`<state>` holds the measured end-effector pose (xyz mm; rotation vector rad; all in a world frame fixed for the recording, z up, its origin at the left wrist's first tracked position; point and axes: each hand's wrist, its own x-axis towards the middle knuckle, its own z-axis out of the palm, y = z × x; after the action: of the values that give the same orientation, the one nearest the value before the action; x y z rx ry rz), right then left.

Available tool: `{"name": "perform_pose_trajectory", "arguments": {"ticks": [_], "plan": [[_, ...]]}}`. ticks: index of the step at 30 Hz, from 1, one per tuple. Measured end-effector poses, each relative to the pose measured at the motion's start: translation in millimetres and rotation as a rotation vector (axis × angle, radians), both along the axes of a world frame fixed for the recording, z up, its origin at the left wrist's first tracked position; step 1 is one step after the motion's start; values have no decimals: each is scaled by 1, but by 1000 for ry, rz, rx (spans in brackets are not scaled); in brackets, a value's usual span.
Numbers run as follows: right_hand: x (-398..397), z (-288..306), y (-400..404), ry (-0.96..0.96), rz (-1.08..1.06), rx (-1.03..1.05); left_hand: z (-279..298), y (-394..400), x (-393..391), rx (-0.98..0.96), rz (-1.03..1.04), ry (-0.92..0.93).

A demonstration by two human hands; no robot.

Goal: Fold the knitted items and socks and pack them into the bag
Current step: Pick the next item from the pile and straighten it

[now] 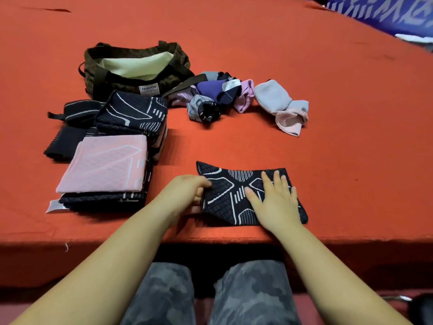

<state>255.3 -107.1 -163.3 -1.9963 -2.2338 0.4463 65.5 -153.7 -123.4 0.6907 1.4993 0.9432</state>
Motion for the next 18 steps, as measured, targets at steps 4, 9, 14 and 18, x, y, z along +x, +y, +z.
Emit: {"name": "perform_pose_trajectory", "arguments": {"ticks": [4,9,14,18], "plan": [[-15,17,-20,471,107,-17,2,1,4,-71,28,-284],[-44,30,-50,781,251,-181,1,-1,12,29,51,-437],[-34,27,-35,916,22,142,-12,-1,24,395,-109,294],[-2,27,-25,932,-81,228,-24,5,45,562,-397,933]]}}
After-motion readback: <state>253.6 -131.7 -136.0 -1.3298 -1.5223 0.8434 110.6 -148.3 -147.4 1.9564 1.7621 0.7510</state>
